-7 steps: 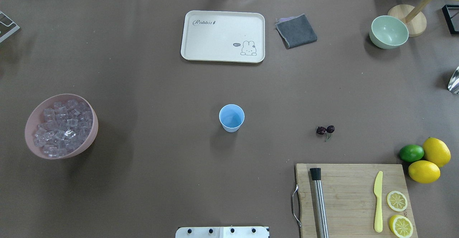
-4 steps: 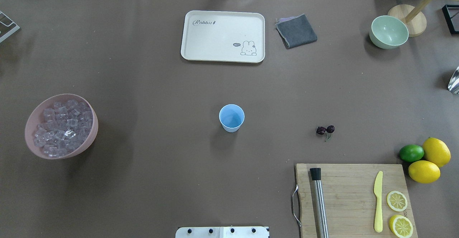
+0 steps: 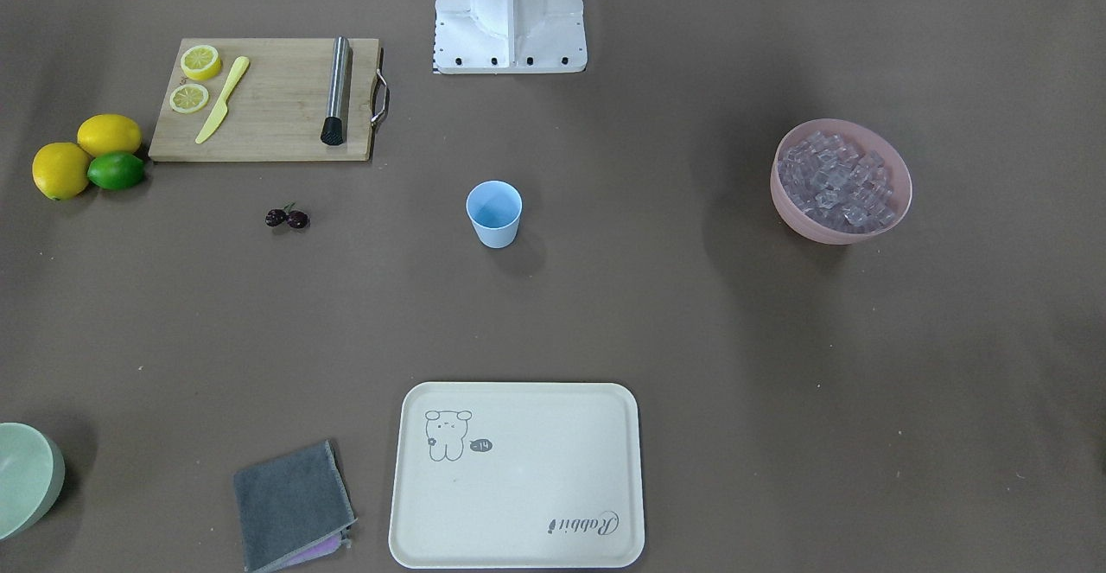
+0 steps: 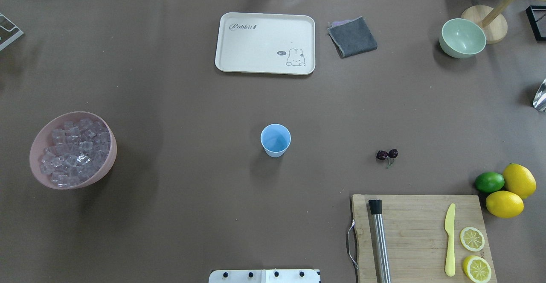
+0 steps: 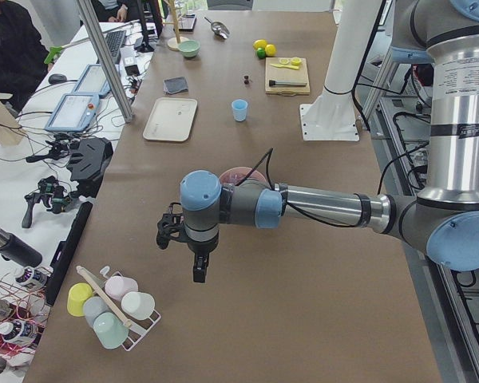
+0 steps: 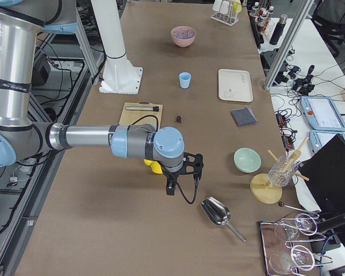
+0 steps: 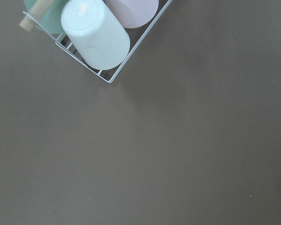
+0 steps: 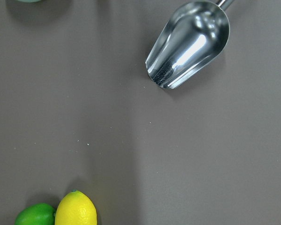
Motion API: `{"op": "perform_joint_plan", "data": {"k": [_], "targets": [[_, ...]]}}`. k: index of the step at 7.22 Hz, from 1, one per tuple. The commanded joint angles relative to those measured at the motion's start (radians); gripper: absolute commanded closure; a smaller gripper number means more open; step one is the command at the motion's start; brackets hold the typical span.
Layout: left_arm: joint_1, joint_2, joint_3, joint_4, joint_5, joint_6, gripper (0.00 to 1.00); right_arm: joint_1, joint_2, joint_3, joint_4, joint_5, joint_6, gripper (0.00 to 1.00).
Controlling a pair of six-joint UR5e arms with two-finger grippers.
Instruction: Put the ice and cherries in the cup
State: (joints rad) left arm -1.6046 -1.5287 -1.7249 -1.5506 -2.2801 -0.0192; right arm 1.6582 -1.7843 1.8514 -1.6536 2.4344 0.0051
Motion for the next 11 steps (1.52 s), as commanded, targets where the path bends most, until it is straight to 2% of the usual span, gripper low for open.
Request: {"op": "perform_joint_plan", "data": {"k": [1,8,10,11], "targets": [[0.0,0.001,0.004,0.0,-0.001,-0.001,0.02,0.0,0.0,0.006,0.002,0.0,-0.002,0.0],[0.0,0.007,-0.004,-0.002,-0.001,0.002,0.03,0.0,0.0,0.022,0.0,0.014,-0.004,0.0],[0.002,-0.001,-0.022,-0.047,-0.002,0.007,0.03,0.0,0.002,0.023,0.002,0.018,-0.002,0.0],[0.009,-0.007,-0.039,-0.083,-0.034,0.007,0.02,0.0,0.0,0.023,0.002,0.018,-0.002,0.0]]}}
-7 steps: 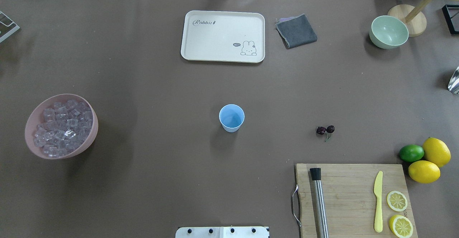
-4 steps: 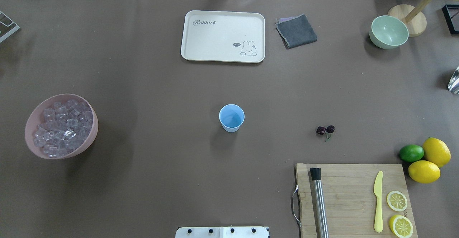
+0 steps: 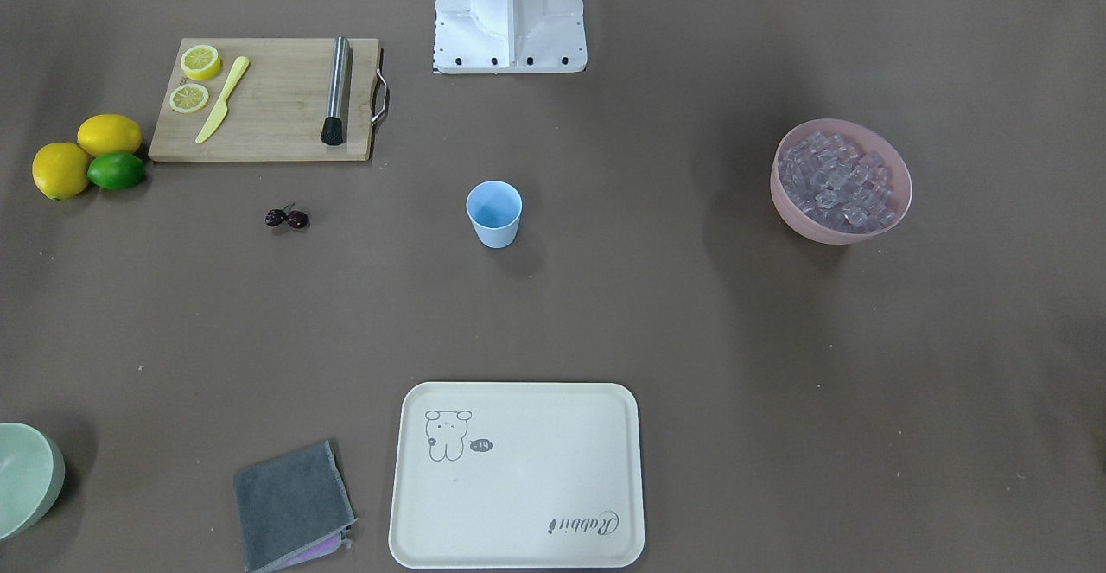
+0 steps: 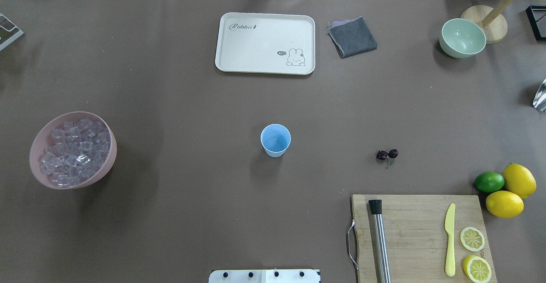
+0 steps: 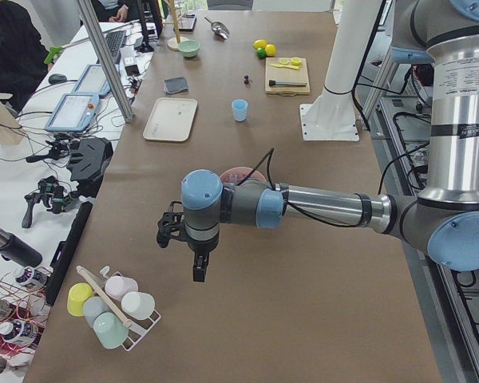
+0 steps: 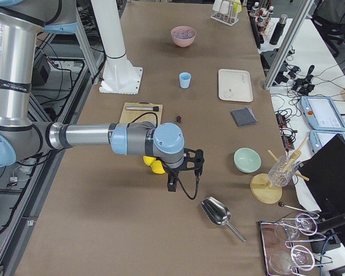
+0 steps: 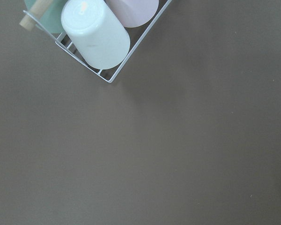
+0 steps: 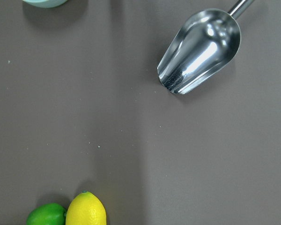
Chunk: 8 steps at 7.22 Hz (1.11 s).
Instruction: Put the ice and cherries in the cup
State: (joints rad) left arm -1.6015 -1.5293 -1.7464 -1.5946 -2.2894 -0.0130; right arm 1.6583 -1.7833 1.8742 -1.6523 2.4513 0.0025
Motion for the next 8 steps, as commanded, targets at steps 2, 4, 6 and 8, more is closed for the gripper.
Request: {"op": "perform_joint_plan", "data": {"k": [2,4,6,8], "targets": [[0.021,-0.02,-0.034,-0.184,-0.085,-0.001,0.02,0.0,0.001,0.0,0.0,0.002,0.002,0.0],[0.112,-0.031,-0.039,-0.31,-0.102,-0.081,0.02,0.0,0.001,0.002,0.002,-0.002,0.002,0.0],[0.222,-0.049,-0.022,-0.402,-0.099,-0.276,0.02,0.003,-0.001,0.008,0.0,-0.003,0.002,0.0],[0.248,-0.043,-0.085,-0.439,-0.096,-0.297,0.02,0.003,0.001,0.006,0.002,-0.005,0.002,0.0]]}}
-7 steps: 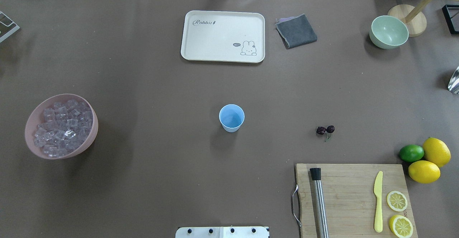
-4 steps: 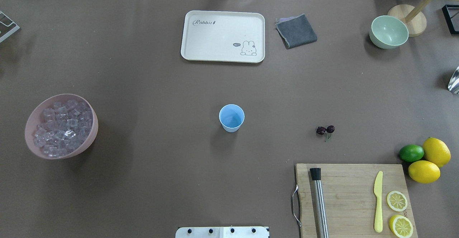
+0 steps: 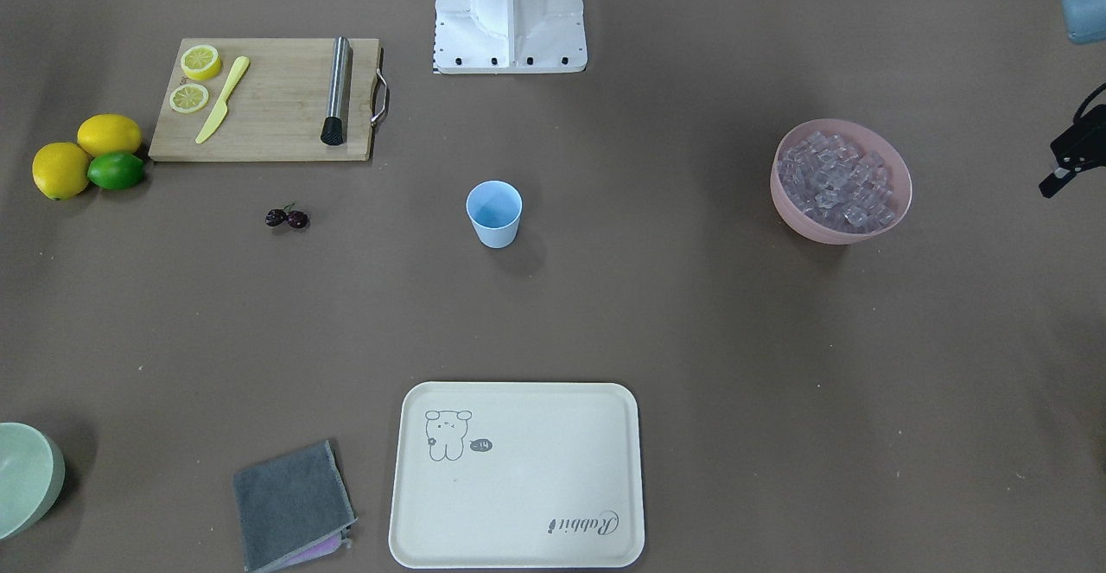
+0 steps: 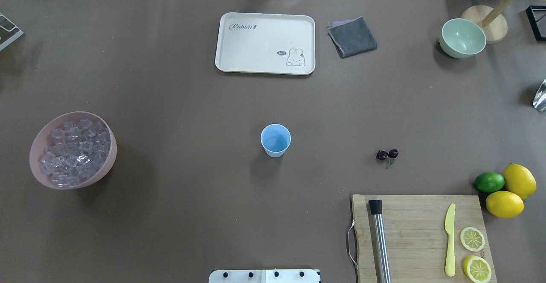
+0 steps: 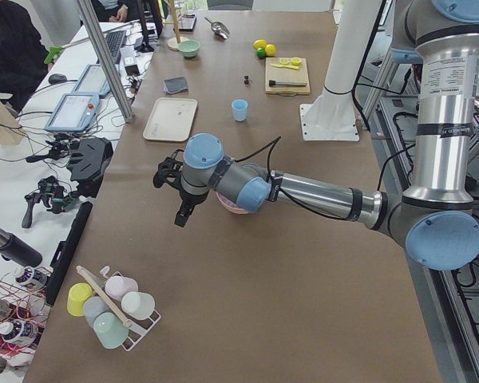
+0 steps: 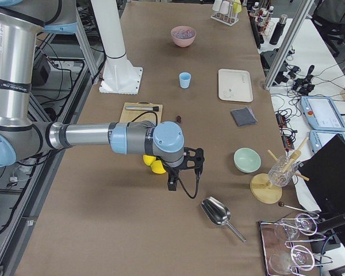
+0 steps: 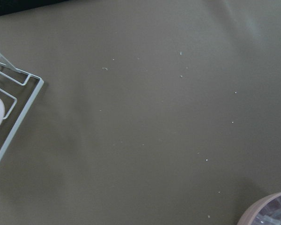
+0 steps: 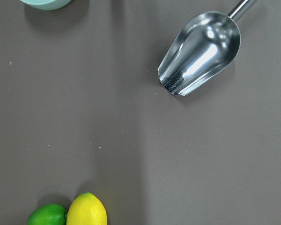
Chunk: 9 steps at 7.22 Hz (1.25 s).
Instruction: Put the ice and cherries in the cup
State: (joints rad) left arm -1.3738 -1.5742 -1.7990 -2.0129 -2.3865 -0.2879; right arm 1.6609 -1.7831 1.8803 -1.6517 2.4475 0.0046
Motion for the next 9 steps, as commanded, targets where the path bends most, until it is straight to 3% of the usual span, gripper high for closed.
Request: {"op": "perform_joint_plan", "data": {"k": [1,2,4,5,9], "targets": [[0.024,0.003,-0.06,-0.02,0.012,-0.027,0.02,0.0,-0.001,0.002,0.0,-0.001,0.002,0.0],[0.06,0.002,-0.078,-0.021,0.027,-0.106,0.02,0.0,-0.001,0.002,0.0,-0.001,0.002,0.0],[0.255,0.031,-0.187,-0.02,0.204,-0.31,0.02,-0.001,0.001,0.002,0.001,0.001,0.002,0.0],[0.325,0.033,-0.194,-0.018,0.249,-0.341,0.02,-0.001,0.001,0.002,0.001,0.001,0.002,0.0],[0.421,0.059,-0.178,-0.027,0.282,-0.404,0.02,-0.001,0.001,0.0,0.001,0.001,0.002,0.0]]}}
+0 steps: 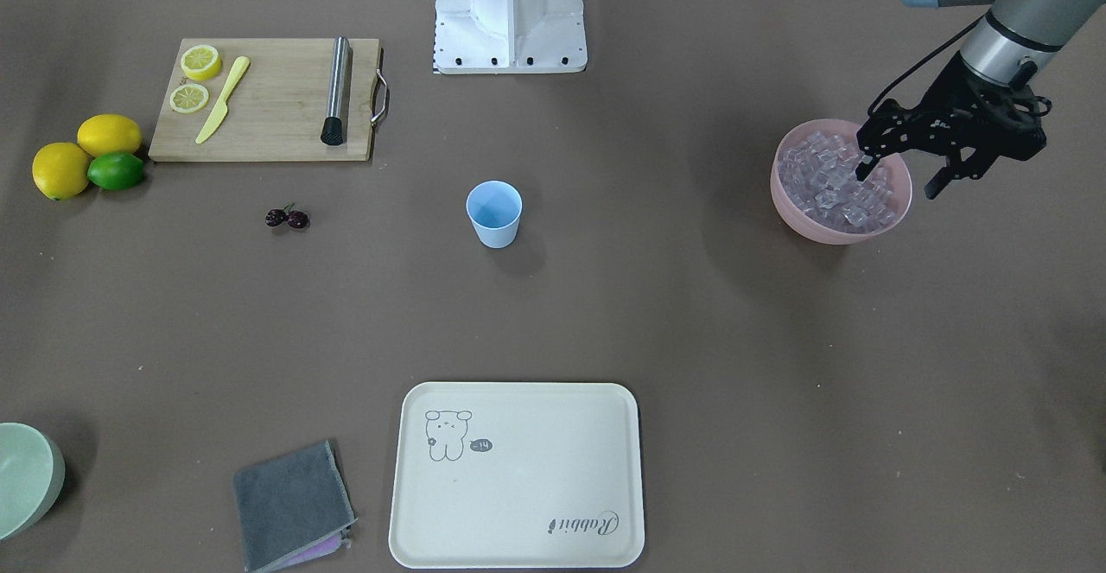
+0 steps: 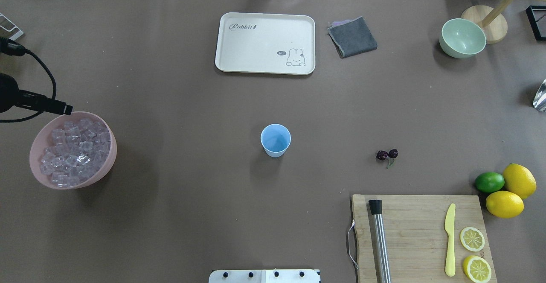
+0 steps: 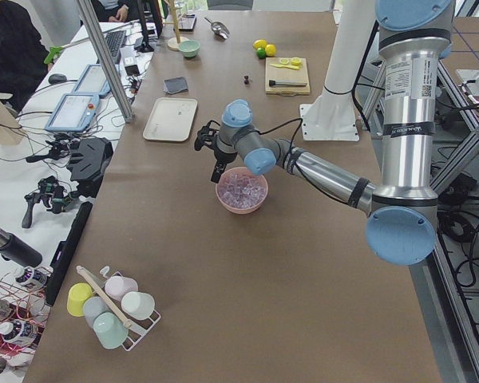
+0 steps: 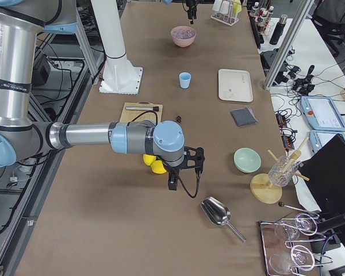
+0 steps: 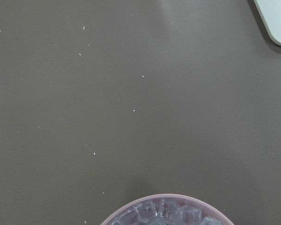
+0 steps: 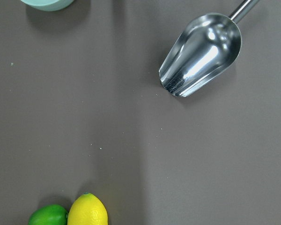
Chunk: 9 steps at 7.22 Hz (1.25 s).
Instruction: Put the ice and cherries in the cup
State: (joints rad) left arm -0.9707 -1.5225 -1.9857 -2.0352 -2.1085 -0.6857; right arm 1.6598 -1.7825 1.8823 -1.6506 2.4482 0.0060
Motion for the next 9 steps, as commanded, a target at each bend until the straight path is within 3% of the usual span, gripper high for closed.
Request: {"op": "perform_joint_plan", "data": {"k": [1,4,9], "targets": [[0.026,0.01,0.01,-0.005,0.005,-0.017,0.02,0.0,0.0,0.0,0.0,0.0,0.0,0.0],[0.118,0.007,0.031,-0.005,0.082,-0.098,0.02,0.0,0.0,0.001,0.0,-0.002,-0.001,0.0],[0.175,-0.004,0.085,-0.008,0.082,-0.089,0.03,0.002,0.0,0.003,0.0,-0.002,-0.001,0.0]]}}
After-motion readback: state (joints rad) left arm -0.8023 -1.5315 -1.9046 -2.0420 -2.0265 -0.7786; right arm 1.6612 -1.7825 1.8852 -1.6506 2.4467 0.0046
